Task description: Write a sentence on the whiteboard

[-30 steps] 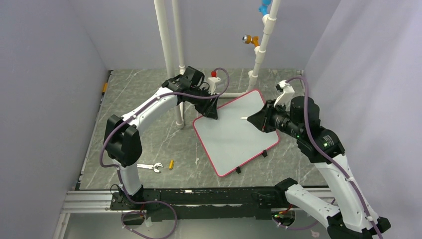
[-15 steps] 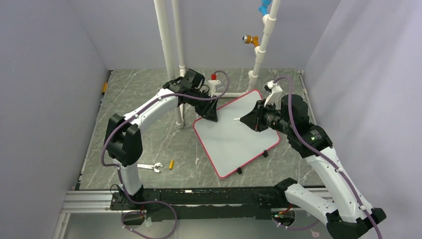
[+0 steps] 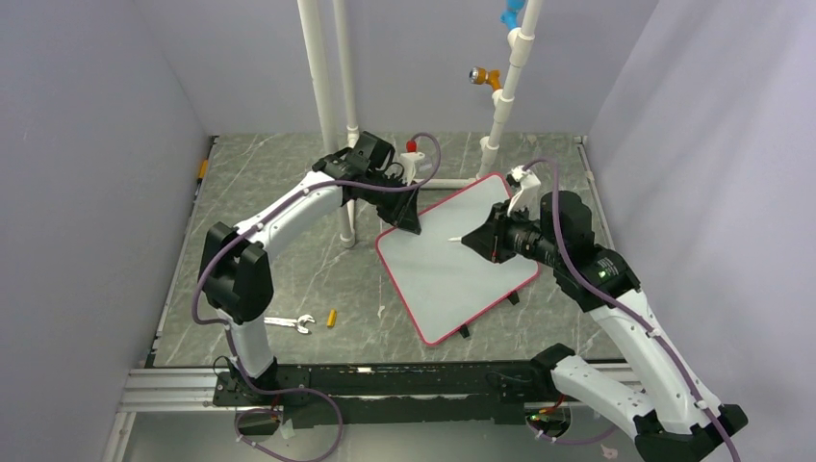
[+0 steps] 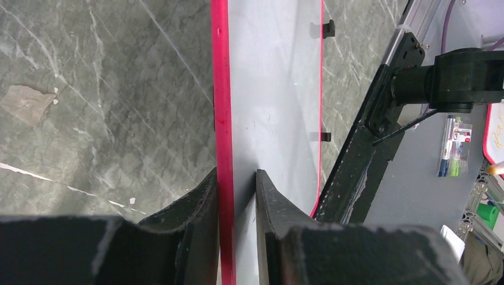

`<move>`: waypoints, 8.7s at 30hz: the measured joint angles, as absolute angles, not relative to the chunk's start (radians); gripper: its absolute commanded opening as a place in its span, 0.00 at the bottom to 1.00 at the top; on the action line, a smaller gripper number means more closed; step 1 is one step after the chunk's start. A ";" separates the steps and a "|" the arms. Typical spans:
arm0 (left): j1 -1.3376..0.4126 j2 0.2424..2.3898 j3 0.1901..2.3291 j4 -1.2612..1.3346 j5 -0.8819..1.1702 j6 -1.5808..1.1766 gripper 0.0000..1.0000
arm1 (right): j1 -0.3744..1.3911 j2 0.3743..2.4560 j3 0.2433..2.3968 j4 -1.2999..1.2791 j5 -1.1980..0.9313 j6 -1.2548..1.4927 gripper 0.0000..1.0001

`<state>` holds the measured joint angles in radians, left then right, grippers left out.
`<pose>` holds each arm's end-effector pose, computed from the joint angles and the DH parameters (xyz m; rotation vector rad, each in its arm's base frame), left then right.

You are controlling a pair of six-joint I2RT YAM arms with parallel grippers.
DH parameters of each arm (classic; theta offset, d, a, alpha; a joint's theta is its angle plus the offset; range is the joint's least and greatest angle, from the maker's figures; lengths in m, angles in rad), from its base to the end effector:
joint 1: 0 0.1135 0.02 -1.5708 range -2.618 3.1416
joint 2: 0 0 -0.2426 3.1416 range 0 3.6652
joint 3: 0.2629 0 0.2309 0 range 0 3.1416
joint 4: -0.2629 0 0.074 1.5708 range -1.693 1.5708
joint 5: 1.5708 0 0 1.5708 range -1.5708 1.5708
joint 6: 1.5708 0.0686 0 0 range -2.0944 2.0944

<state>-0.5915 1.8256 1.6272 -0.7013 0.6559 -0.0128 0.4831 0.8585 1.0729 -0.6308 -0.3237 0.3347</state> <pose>0.3016 -0.2530 0.2626 0.9934 2.3015 -1.0669 0.1614 0.1093 0.3470 -0.3700 2.0319 0.8394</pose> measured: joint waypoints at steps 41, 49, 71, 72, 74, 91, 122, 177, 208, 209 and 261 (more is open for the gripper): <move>-0.653 1.744 1.574 -0.647 0.522 -0.121 0.00 | 1.190 1.117 0.958 -0.295 0.553 0.334 0.00; -0.652 1.743 1.569 -0.639 0.522 -0.121 0.00 | 1.190 1.163 0.958 -0.282 0.553 0.334 0.00; -0.649 1.743 1.563 -0.637 0.516 -0.117 0.00 | 1.193 1.165 0.915 -0.233 0.505 0.352 0.00; -0.649 1.743 1.563 -0.637 0.516 -0.117 0.00 | 1.193 1.163 0.911 -0.232 0.503 0.353 0.00; -0.649 1.743 1.563 -0.636 0.516 -0.117 0.00 | 1.193 1.157 0.905 -0.233 0.503 0.360 0.00; -0.649 1.743 1.559 -0.630 0.514 -0.117 0.00 | 1.195 1.134 0.879 -0.278 0.543 0.416 0.00; -0.648 1.743 1.558 -0.630 0.506 -0.113 0.00 | 1.193 1.144 0.883 -0.299 0.461 0.410 0.00; -0.653 1.732 1.558 -0.633 0.503 -0.115 0.00 | 1.089 1.106 0.888 -0.276 0.487 0.426 0.00; -0.655 1.732 1.558 -0.633 0.501 -0.116 0.00 | 1.034 1.109 0.913 -0.276 0.410 0.392 0.00; -0.654 1.732 1.558 -0.634 0.500 -0.116 0.00 | 1.033 1.121 0.924 -0.276 0.410 0.391 0.00; -0.653 1.732 1.558 -0.639 0.495 -0.112 0.00 | 0.999 1.050 0.844 -0.324 0.343 0.483 0.00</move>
